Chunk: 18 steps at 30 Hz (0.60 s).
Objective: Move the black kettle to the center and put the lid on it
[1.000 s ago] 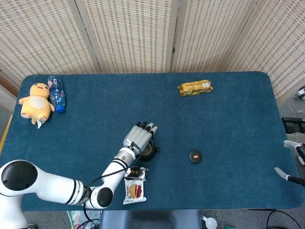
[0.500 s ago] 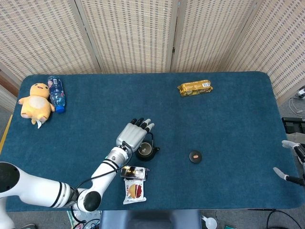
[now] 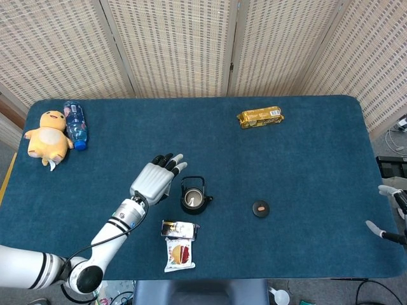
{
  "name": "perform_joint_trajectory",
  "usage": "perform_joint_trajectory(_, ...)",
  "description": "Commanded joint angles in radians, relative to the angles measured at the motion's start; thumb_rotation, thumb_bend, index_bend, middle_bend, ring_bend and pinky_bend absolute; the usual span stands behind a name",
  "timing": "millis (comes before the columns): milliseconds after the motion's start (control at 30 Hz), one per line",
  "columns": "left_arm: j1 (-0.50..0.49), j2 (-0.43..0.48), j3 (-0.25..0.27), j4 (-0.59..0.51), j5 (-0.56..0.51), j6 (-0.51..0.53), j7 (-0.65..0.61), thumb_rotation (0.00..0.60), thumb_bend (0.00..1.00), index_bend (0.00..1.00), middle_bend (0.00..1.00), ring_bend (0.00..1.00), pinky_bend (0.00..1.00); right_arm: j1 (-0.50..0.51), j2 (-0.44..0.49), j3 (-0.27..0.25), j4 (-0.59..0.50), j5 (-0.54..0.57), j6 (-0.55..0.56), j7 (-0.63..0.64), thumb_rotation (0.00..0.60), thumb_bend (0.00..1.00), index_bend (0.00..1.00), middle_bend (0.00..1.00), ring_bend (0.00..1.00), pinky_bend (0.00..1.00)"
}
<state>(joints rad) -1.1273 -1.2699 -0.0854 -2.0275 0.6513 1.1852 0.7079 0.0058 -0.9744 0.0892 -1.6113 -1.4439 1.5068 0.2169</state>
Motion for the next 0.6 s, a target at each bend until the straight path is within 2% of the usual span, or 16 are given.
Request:
perform_joint_trajectory(33, 0.054, 0.043, 0.042, -0.033, 0.086, 0.02, -0.025, 0.6, 0.89, 0.14, 0.01, 0.0, 0.1, 0.001, -0.002, 0.003, -0.002, 0.007, -0.003, -0.008, 0.6, 0.01, 0.26, 0.32, 0.24, 0.27)
perform_joint_trajectory(433, 0.242, 0.133, 0.177, -0.071, 0.411, 0.1, -0.072, 0.6, 0.89, 0.16, 0.01, 0.0, 0.1, 0.009, -0.014, 0.014, -0.012, 0.035, -0.017, -0.056, 0.6, 0.01, 0.26, 0.32, 0.24, 0.27)
perform_joint_trajectory(600, 0.304, 0.17, 0.222, -0.083, 0.488, 0.088, -0.113, 0.6, 0.87, 0.16, 0.01, 0.0, 0.1, 0.012, -0.02, 0.016, -0.016, 0.042, -0.021, -0.076, 0.6, 0.01, 0.26, 0.32, 0.24, 0.27)
